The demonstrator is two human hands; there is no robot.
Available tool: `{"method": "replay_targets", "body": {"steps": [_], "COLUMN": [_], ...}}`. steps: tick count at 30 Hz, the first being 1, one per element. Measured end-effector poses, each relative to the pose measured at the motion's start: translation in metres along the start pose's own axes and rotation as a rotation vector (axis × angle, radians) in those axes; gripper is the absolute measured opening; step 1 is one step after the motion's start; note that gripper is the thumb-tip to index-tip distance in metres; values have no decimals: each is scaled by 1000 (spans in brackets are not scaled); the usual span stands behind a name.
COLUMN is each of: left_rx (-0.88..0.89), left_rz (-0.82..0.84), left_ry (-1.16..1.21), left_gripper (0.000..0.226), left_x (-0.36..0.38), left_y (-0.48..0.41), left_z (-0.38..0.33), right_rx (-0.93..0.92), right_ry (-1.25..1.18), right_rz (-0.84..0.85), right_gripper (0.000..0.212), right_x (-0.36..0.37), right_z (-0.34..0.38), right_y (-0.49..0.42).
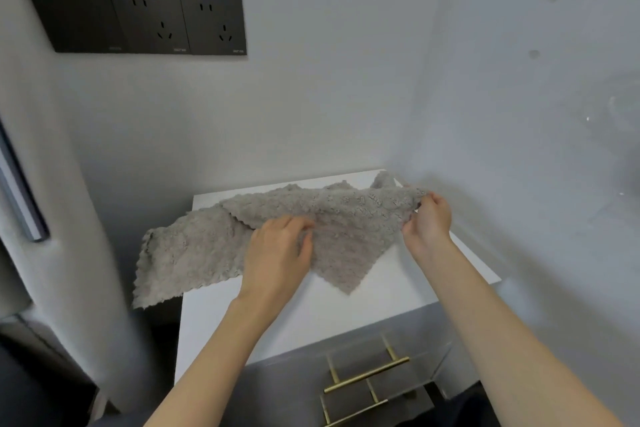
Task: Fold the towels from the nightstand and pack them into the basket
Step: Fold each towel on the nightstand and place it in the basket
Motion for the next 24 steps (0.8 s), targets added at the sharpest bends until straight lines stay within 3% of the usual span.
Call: {"method": "replay_targets", "body": {"steps": [5, 10, 14, 18, 22, 24], "left_rx": [15, 12, -14, -47, -84, -101], "left_rz": [-47, 59, 226, 420, 486, 511], "left_ry": [66, 151, 229, 131, 28, 56], "left_gripper": [25, 26, 29, 39, 52, 44], "left_x": [3, 22, 44, 64, 77, 78], "left_y": [-8, -14, -23, -38, -49, -50], "left_z": [-12, -20, -31, -35, -33, -33], "right_rx": [15, -25, 82, 191, 212, 183], "right_ry": [386, 742, 712, 619, 654, 698], "right_rz": [-76, 105, 266, 426, 516, 538], "right_gripper": [23, 21, 24, 23, 18, 17], "right_x": [-32, -51, -63, -66, -62, -59], "right_z": [11, 29, 34, 32, 29, 28], "right_y": [-14, -19, -20, -21, -21, -21]}}
Point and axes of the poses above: each hand's wrist, its own y-axis away from the middle knuckle, its own x-axis out of the palm, z = x × y, the point moved 2 cm from there along -y, towards the middle knuckle, and after that the axes turned 1 degree about z, right-handed, at the moved point
